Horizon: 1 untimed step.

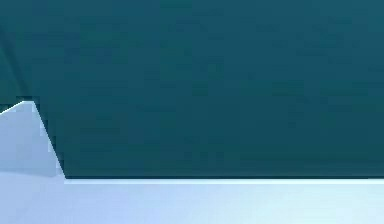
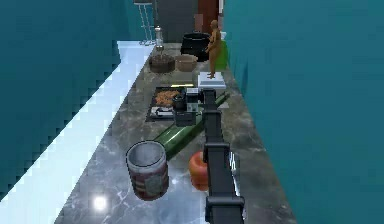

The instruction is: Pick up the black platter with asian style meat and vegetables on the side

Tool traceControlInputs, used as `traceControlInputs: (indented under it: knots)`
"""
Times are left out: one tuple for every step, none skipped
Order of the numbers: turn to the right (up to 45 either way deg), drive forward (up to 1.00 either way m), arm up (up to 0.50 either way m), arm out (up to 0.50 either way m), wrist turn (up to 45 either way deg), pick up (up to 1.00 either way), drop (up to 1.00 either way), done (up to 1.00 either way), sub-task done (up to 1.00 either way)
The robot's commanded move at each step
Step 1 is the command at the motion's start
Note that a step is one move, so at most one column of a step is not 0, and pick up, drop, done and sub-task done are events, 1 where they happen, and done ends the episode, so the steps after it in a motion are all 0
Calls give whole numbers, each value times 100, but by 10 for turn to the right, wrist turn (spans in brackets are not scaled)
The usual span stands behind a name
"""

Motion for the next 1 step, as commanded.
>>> traceControlInputs:
  knots:
    - [0,0,10,0,0,0,0,0,0]
